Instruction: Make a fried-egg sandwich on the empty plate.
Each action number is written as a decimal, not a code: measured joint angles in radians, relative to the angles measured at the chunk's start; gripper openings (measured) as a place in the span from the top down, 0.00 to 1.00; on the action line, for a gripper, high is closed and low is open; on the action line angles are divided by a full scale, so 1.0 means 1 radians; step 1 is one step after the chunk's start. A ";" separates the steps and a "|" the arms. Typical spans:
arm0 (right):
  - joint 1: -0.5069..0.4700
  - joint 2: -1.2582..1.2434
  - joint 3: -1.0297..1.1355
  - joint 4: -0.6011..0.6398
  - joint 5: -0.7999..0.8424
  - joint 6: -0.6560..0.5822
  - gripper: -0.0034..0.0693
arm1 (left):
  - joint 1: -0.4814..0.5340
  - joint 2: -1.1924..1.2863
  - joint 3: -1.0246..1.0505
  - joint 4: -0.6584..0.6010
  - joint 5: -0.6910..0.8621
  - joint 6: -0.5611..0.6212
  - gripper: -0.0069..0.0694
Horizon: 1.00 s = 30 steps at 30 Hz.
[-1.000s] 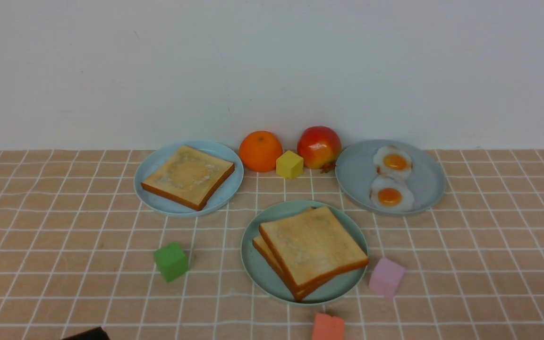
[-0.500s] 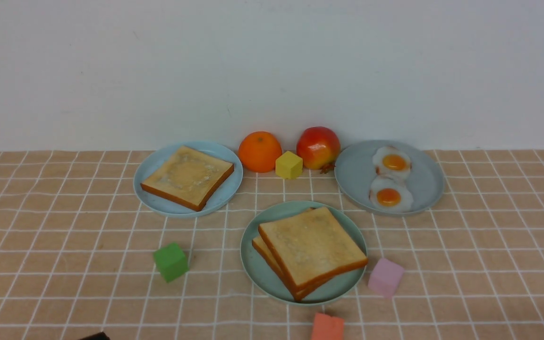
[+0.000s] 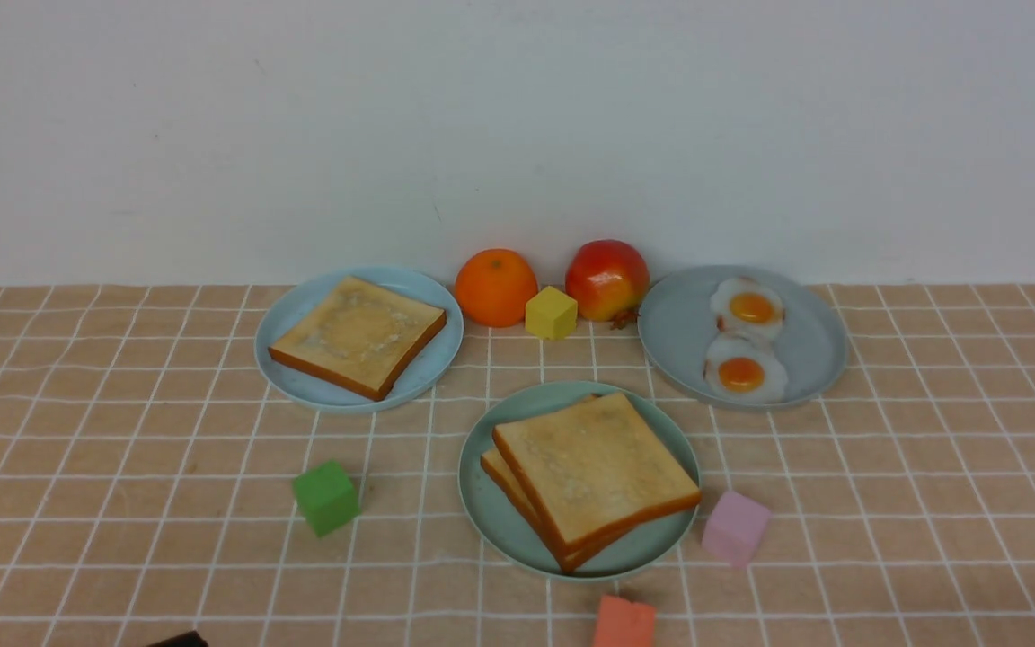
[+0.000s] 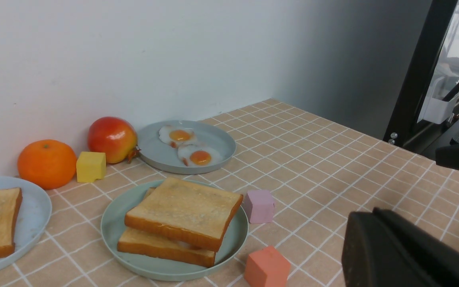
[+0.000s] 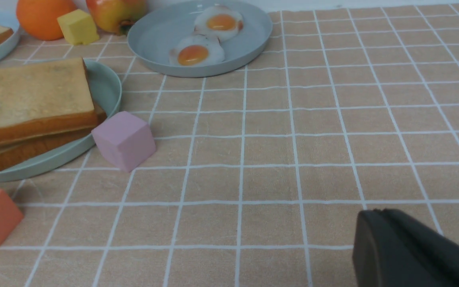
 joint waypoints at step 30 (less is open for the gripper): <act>-0.001 0.000 0.000 0.000 -0.001 0.000 0.95 | 0.534 -0.248 0.087 -0.067 0.021 -0.003 0.93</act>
